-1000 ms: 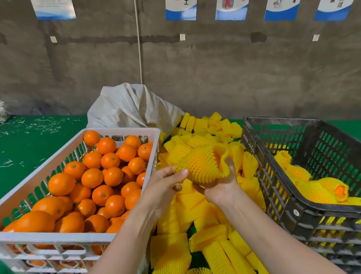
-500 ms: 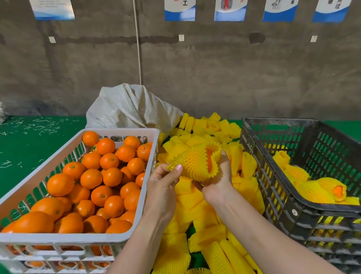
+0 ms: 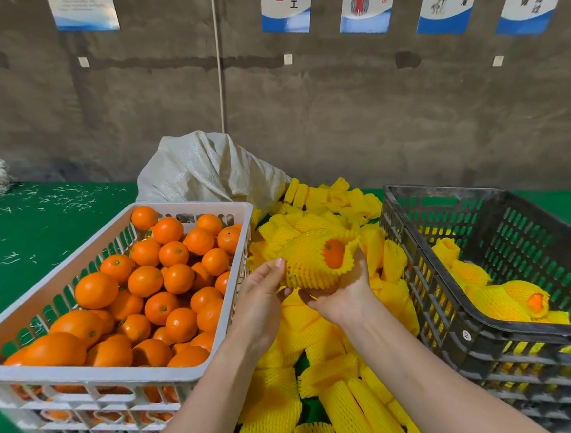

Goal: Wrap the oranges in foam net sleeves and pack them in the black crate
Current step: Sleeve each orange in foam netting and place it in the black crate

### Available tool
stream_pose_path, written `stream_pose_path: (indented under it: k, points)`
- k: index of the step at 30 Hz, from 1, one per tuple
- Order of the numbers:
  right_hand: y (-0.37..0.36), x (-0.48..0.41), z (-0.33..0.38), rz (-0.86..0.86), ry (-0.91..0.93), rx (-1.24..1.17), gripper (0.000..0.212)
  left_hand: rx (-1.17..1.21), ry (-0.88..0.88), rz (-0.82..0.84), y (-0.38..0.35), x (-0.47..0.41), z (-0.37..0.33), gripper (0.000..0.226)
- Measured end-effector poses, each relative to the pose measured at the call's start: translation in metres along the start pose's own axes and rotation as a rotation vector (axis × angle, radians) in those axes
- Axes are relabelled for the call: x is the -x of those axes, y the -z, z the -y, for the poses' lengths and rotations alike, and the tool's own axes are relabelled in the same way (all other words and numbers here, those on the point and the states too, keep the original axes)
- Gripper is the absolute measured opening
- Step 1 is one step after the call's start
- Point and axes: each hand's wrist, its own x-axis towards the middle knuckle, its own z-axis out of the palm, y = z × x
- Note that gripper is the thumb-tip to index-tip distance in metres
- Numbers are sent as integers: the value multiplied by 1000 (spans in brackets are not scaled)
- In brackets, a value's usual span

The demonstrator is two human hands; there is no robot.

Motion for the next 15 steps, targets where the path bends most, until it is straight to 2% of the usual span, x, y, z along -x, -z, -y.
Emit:
stream_pose_path:
  k: [5, 8, 11, 15]
  points:
    - [0, -2, -3, 27, 138, 98, 31, 12, 54, -47, -11, -1, 0, 31]
    - [0, 0, -7, 87, 229, 77, 29, 15, 26, -91, -19, -2, 0, 26]
    - [1, 0, -14, 128, 311, 77, 30, 150, 70, -123, -22, -3, -1, 24]
    - [11, -8, -19, 90, 645, 428, 25, 525, 430, -81, -19, -2, -9, 30]
